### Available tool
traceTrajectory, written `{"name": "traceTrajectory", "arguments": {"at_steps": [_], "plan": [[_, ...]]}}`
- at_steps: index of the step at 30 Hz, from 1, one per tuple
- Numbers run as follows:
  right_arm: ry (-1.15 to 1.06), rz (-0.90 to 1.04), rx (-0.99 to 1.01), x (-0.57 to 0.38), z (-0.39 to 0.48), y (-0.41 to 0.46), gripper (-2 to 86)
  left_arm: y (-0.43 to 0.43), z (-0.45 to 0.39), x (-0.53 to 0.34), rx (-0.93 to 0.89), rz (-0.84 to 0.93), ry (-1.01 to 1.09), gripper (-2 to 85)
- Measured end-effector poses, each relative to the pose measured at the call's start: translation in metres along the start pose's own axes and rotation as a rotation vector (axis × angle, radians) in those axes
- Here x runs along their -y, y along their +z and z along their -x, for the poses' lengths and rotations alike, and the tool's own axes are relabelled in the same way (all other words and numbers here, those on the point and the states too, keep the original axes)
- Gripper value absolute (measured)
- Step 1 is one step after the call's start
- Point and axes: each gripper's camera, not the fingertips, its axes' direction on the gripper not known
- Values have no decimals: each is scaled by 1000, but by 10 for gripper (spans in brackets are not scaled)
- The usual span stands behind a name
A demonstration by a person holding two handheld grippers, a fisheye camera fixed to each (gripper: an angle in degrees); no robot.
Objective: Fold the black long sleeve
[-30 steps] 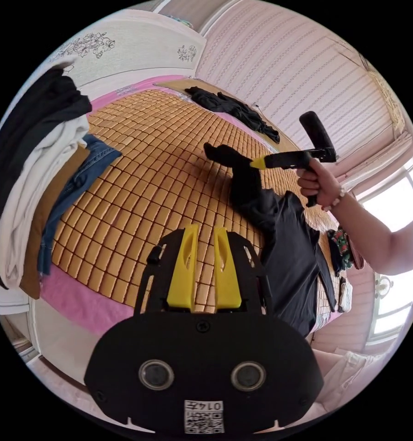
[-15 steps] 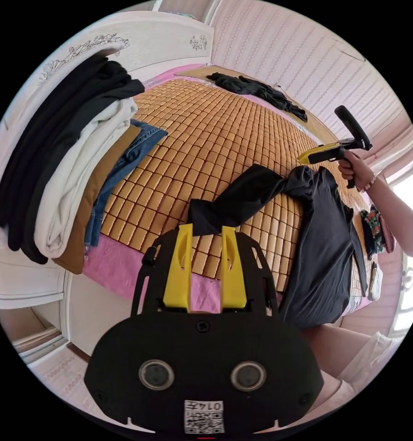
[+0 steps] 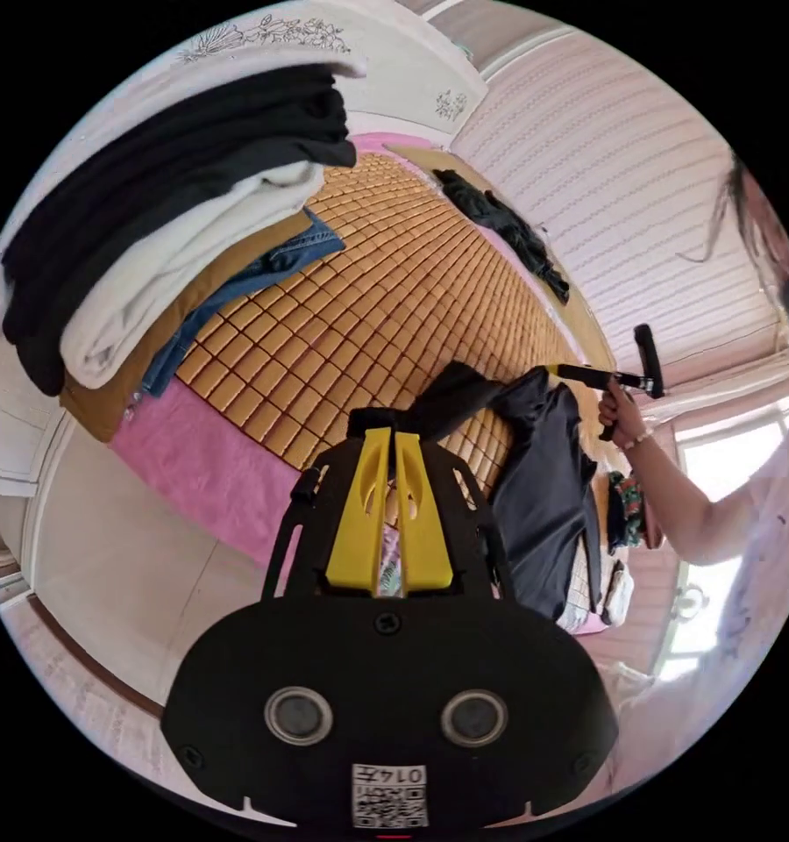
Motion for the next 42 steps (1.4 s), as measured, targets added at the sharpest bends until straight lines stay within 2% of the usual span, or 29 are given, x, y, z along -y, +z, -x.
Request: {"name": "traceTrajectory", "arguments": {"at_steps": [3, 6, 10, 14, 19, 21, 26, 30, 34, 37, 42], "plan": [[-7, -25, 11, 0, 7, -9, -4, -38, 5, -2, -94, -53, -44, -8], [4, -20, -1, 8, 13, -1, -4, -45, 47, 11, 34, -115, -221, -2], [51, 36, -70, 20, 13, 25, -4, -36, 80, 21, 80, -127, -300, 28], [84, 59, -66, 23, 15, 39, -3, -19, 78, 13, 192, -36, -247, 50], [74, 53, -91, 17, 27, 41, -4, 23, 92, 8, 258, 44, -299, 75], [61, 49, -103, 13, 31, 43, -4, 45, 104, 12, 252, 145, -317, 66], [45, 36, -121, 7, 32, 47, -4, 50, 100, 24, 263, 247, -163, 3], [92, 12, -72, -1, 26, 55, -4, 46, 80, 29, 297, 293, -58, -8], [93, -24, -77, -7, 24, 57, -3, 20, 55, 9, 229, 338, -32, -9], [73, -62, -91, -10, 24, 58, -4, -10, 44, 0, 123, 301, -102, -9], [107, -67, -104, 3, 12, 91, -4, -28, 99, 28, 197, 72, -376, 0]]}}
